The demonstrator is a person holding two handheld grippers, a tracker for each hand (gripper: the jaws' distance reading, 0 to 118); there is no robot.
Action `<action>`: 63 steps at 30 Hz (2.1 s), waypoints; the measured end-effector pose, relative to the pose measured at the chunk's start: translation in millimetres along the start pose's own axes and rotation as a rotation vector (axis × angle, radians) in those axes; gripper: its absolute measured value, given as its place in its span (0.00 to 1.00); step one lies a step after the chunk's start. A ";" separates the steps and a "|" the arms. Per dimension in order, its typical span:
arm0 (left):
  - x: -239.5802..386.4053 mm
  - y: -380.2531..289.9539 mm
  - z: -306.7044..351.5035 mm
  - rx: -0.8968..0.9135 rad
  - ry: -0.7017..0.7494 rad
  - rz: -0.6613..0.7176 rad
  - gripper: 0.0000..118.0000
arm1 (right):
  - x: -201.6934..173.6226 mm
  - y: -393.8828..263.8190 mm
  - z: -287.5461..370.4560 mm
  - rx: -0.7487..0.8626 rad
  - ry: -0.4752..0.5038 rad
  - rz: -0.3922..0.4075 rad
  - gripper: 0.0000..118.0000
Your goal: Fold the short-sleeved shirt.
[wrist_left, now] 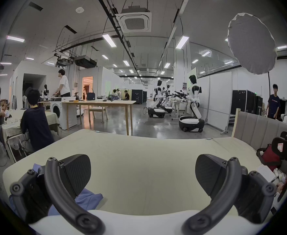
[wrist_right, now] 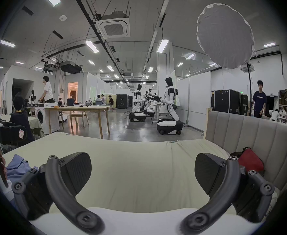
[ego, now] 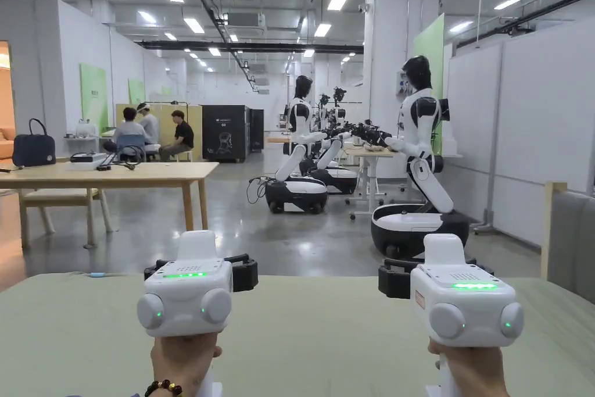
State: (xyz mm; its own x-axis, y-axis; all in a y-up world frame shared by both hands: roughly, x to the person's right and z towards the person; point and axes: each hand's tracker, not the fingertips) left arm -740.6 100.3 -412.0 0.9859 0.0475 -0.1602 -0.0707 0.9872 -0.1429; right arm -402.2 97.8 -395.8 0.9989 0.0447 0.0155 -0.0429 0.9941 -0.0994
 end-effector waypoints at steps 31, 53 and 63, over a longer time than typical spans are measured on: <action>0.4 -4.7 10.6 0.035 -0.016 -0.085 0.00 | 0.1 3.9 5.7 -0.077 0.043 -0.014 0.00; -294.8 -25.9 80.9 -0.188 0.347 -0.108 0.00 | -321.8 -6.4 20.0 0.039 0.629 0.215 0.00; -305.5 -128.7 -56.3 -0.810 0.122 -0.098 0.97 | -269.2 -32.4 19.5 -0.064 0.698 0.103 0.00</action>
State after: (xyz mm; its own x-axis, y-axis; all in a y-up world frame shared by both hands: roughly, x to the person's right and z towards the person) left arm -1041.2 -49.8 -399.7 0.9733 -0.0960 -0.2086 -0.1186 0.5678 -0.8145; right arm -670.1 55.5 -377.4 0.7702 0.0428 -0.6364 -0.1576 0.9796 -0.1248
